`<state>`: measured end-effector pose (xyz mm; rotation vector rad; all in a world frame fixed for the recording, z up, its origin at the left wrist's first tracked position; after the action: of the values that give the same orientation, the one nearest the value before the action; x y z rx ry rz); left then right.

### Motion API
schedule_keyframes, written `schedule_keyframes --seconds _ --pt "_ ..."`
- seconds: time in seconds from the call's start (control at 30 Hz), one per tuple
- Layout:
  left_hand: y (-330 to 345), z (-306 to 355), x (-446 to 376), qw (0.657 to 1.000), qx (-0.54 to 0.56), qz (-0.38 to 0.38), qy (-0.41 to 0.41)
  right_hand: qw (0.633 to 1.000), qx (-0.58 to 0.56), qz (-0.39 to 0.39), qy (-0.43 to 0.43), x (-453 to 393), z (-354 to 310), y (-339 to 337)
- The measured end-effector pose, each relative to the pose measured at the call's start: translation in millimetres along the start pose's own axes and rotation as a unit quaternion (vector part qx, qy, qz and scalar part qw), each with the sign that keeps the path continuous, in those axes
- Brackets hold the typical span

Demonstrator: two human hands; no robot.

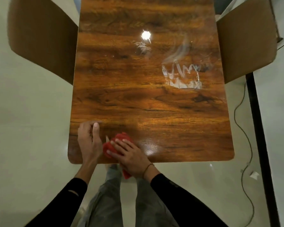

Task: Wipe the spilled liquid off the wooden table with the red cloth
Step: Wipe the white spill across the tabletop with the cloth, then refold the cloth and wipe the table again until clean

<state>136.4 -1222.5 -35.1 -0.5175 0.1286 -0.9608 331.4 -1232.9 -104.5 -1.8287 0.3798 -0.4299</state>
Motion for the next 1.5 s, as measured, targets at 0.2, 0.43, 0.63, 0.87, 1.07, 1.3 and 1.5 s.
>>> schedule_keyframes --seconds 0.2,0.43,0.63,0.87,1.07,1.3,1.5 --pt "-3.6 25.7 4.6 1.000 -0.013 -0.014 -0.003 0.999 0.020 0.009 -0.028 114.6 58.7 -34.8" --pt "34.2 38.0 32.6 0.994 0.017 -0.107 -0.012 0.971 0.020 -0.013 0.240 229.1 148.5 -93.4" --pt "58.0 42.7 38.4 0.978 0.001 -0.210 -0.001 0.830 -0.189 0.032 0.524 271.6 193.3 -114.9" --pt "72.2 45.4 19.1 0.966 -0.003 -0.259 -0.019 0.437 -0.643 0.197 0.596 266.1 183.2 -113.5" --pt "73.9 56.5 2.3 0.961 -0.014 -0.275 -0.017 0.338 -0.784 0.185 0.487 235.9 180.1 -112.9" --pt "93.7 56.7 13.1 0.966 0.004 -0.251 -0.055 0.398 -0.748 0.166 0.504 232.8 222.0 -94.0" --pt "133.7 74.7 49.1 0.973 0.009 -0.209 -0.097 0.355 -0.778 0.101 0.509 262.0 291.4 -101.2"
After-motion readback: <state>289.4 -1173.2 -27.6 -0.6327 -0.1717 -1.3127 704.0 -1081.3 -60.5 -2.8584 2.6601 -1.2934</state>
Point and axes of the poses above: each hand's wrist, its own x-axis away from the middle knuckle, its own y-axis out of the palm, z = x × y, the point moved 1 cm from there along -x, towards the middle knuckle, and after that the axes turned 5 degrees about x, right-handed, at the moved point
